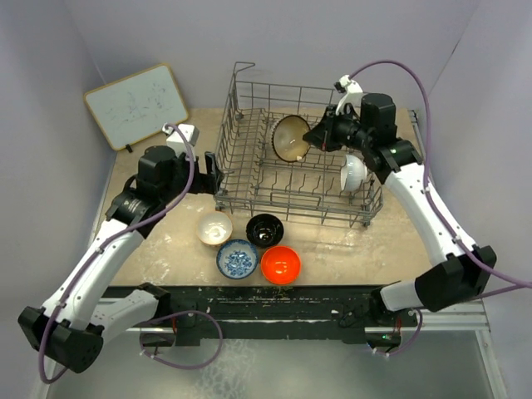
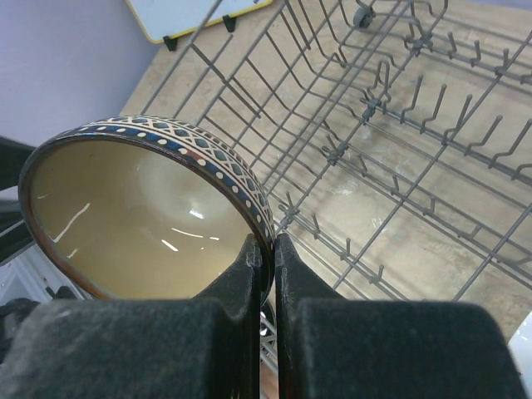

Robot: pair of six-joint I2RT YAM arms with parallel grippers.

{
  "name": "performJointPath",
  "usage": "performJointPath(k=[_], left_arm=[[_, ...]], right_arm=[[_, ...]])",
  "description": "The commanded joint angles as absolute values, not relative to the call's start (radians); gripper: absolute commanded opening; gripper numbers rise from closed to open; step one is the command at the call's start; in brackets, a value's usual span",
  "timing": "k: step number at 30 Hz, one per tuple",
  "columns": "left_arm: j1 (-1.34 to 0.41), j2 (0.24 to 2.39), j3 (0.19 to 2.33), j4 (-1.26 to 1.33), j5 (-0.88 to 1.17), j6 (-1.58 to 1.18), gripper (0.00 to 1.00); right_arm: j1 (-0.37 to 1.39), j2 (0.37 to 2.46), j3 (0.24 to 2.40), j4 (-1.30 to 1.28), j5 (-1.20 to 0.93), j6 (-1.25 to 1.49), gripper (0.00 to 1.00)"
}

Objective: Load the bowls into the dish rack
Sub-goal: Place the bowl in the dish rack.

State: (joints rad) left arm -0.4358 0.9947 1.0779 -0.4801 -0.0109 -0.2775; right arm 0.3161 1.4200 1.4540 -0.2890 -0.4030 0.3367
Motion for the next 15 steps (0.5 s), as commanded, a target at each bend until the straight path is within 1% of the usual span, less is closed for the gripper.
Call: performJointPath(k=[1,9,15], left_arm=[[-0.364,1.029,1.035,-0.335,0.050,-0.365,0.91],[-0.361,1.118,0.988,-0.102,0.188,-0.400,0.90],[-0.362,1.188,0.958,-0.072,0.208,-0.434,0.88]], right_arm=[[0.315,1.329,1.449,-0.216,-0.422,0.323,0.00],[0.303,1.282,1.390,-0.226,-0.400,0.311,0.00],[0.298,1.236,1.369,-0.270,-0.327,0.293,0.00]])
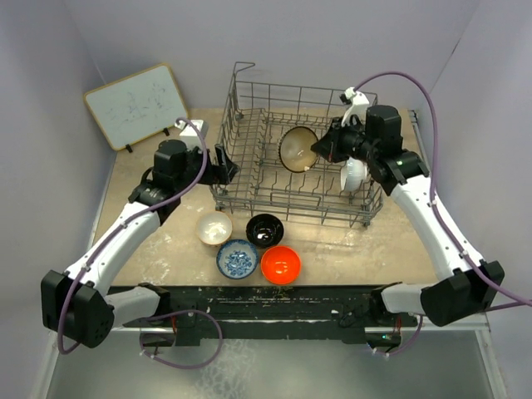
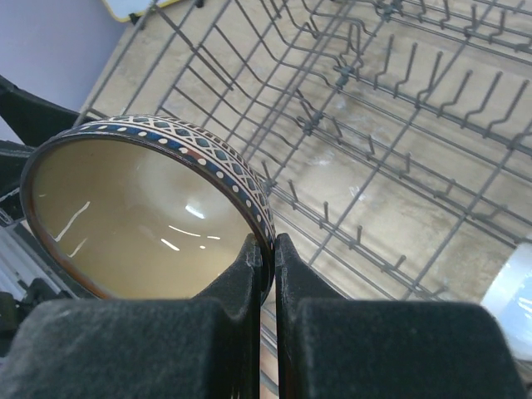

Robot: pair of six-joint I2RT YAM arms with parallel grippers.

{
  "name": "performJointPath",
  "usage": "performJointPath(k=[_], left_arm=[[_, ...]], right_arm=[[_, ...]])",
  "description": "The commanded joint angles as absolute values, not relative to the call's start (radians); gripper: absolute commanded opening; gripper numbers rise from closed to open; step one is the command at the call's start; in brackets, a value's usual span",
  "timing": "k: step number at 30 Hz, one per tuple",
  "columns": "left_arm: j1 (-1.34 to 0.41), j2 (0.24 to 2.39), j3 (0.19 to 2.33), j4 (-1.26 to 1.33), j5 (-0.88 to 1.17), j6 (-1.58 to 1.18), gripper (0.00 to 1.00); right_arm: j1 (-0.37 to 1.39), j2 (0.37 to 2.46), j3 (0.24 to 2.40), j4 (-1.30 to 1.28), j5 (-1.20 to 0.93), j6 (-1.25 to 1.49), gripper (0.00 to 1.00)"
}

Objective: Load the bowls into the dish rack
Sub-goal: Place the bowl in the dish rack.

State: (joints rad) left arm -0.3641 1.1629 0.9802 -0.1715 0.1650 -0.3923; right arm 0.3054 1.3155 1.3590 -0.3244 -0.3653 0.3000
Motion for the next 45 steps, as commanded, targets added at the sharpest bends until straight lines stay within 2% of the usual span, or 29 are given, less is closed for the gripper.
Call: performJointPath(k=[1,3,5,6,11,12,14,24,30,35,40,45], left_arm=[[-0.362,1.192,0.952,-0.065,0.206,-0.441,0.87],[-0.361,1.205,0.945,-0.061,0.206,-0.453,0.83],[-0.362,1.221,0.946,-0.061,0.215,-0.466,0.75],[-0.362,1.229,0.945,-0.058,0.220,-0.474,0.69],[-0.363,1.279,0.942,-0.007,0.246,-0.538,0.19],[-0.363,1.290,0.943,0.002,0.243,-0.554,0.12],[-0.363,1.309,0.946,0.020,0.233,-0.578,0.06],[-0.388,1.386,0.912,0.190,0.218,-0.737,0.01],[-0.458,1.474,0.942,0.262,0.226,-0.761,0.04],[-0.476,1.493,0.934,0.293,0.251,-0.764,0.06],[-0.480,1.440,0.897,0.278,0.240,-0.722,0.18],[-0.480,1.369,0.893,0.233,0.246,-0.668,0.42]], right_arm=[[0.296,1.228,1.367,-0.276,-0.318,0.294,0.00],[0.295,1.216,1.368,-0.301,-0.289,0.295,0.00],[0.294,1.211,1.370,-0.340,-0.249,0.295,0.00],[0.294,1.208,1.371,-0.367,-0.230,0.295,0.00],[0.293,1.174,1.352,-0.421,-0.130,0.308,0.00],[0.293,1.171,1.353,-0.434,-0.102,0.314,0.00],[0.288,1.168,1.359,-0.468,-0.015,0.336,0.00],[0.255,1.207,1.352,-0.535,0.073,0.396,0.00],[0.255,1.221,1.338,-0.571,0.085,0.401,0.00],[0.255,1.247,1.343,-0.569,0.232,0.411,0.00],[0.255,1.305,1.439,-0.541,0.263,0.407,0.00],[0.256,1.405,1.593,-0.649,0.446,0.369,0.00]])
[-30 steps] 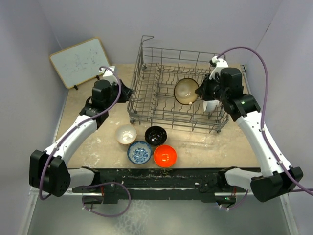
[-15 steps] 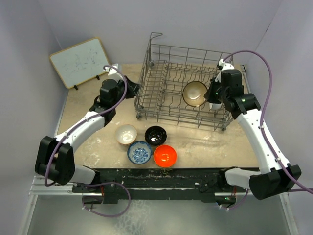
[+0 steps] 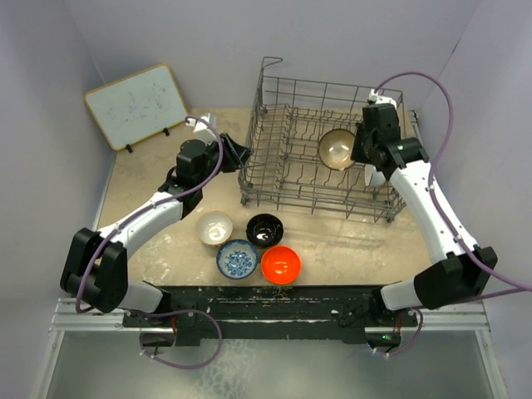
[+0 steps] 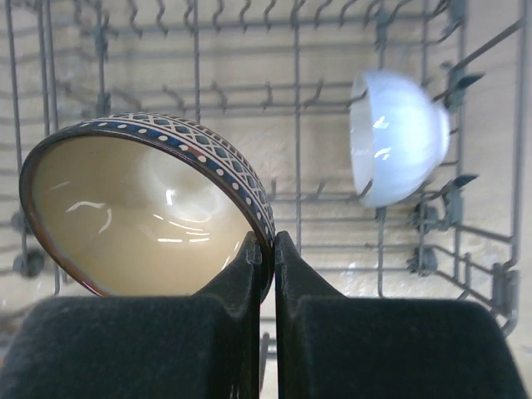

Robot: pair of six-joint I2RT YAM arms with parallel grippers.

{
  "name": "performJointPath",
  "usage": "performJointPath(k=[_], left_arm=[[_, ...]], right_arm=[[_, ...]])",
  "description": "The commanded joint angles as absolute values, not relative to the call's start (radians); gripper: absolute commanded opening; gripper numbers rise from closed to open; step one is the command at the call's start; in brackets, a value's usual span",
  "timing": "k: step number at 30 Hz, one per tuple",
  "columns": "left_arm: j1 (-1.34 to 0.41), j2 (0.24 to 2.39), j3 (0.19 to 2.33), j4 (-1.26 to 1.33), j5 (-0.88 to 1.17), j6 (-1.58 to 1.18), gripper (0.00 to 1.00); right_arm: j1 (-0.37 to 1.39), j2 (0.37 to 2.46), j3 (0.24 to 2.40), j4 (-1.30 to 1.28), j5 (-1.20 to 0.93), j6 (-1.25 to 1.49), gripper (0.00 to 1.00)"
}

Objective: Load the bowls into the dish rack
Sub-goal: Place the bowl in the dish rack.

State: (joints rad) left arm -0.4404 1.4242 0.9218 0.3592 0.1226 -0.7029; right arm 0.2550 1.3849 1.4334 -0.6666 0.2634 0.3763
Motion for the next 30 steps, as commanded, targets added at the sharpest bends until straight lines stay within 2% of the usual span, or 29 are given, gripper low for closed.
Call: performJointPath(k=[1,5,9,10,17,23,30], left_arm=[[-0.480,1.349,0.896,0.219,0.243,-0.651,0.45],[-0.480,1.288,0.906,0.174,0.228,-0.604,0.64],[-0.480,1.238,0.905,0.153,0.224,-0.581,0.88],[-0.482,1.230,0.904,0.152,0.217,-0.577,0.98],[-0.525,1.169,0.920,0.083,0.158,-0.526,0.99],[-0.528,1.129,0.811,0.188,0.181,-0.532,0.99],[-0.534,1.123,0.782,0.227,0.218,-0.509,0.99]], right_arm=[[0.256,1.429,1.620,-0.688,0.502,0.363,0.00],[0.256,1.519,1.715,-0.855,0.701,0.363,0.00],[0.267,1.580,1.778,-0.989,0.883,0.377,0.00],[0.276,1.592,1.786,-1.012,0.917,0.384,0.00],[0.365,1.762,1.901,-1.279,1.133,0.525,0.00],[0.411,1.859,1.965,-1.284,1.197,0.509,0.00],[0.410,1.950,2.047,-1.284,1.271,0.463,0.00]])
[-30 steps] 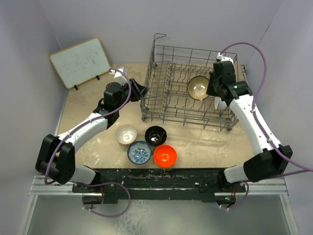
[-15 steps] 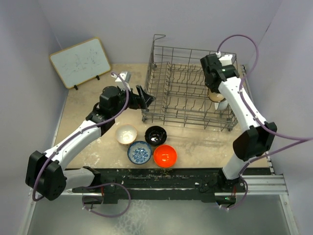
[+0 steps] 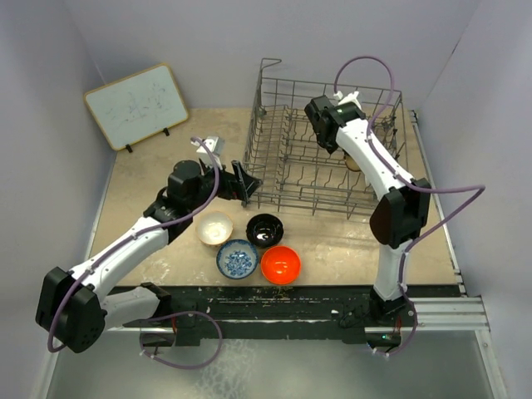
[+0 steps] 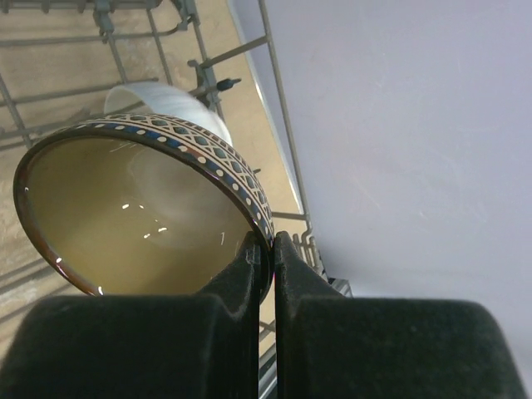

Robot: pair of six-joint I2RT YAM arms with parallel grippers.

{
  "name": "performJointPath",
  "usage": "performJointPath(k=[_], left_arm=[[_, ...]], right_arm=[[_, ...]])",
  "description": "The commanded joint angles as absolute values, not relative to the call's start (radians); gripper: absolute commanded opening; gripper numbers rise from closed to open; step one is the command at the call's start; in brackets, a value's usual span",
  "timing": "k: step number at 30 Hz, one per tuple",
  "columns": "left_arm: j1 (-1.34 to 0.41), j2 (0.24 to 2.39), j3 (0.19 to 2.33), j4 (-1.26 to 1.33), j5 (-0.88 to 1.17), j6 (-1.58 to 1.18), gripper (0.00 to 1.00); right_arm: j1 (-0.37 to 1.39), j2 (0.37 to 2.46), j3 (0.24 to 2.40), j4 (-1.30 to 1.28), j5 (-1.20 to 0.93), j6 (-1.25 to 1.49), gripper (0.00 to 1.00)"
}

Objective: Load the bowls into the dish rack
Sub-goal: Place the bowl in the dish rack.

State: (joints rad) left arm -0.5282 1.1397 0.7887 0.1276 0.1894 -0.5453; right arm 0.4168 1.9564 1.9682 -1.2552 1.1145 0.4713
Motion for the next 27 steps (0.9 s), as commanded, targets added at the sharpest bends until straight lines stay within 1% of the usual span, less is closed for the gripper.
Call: performJointPath(k=[1,9,16,23,27], left_arm=[[-0.534,1.128,0.772,0.245,0.217,-0.512,0.99],[-0.534,1.208,0.717,0.395,0.313,-0.521,0.99],[-0.540,1.228,0.703,0.427,0.358,-0.531,0.99],[-0.541,1.261,0.708,0.452,0.411,-0.534,0.99],[-0.541,1.267,0.707,0.459,0.417,-0.534,0.99]], right_arm=[[0.411,1.960,2.052,-1.284,1.284,0.453,0.00],[0.411,2.000,2.031,-1.282,1.324,0.424,0.00],[0.422,2.050,1.961,-1.283,1.365,0.429,0.00],[0.420,2.111,1.959,-1.284,1.409,0.433,0.00],[0.421,2.116,1.971,-1.284,1.481,0.421,0.00]])
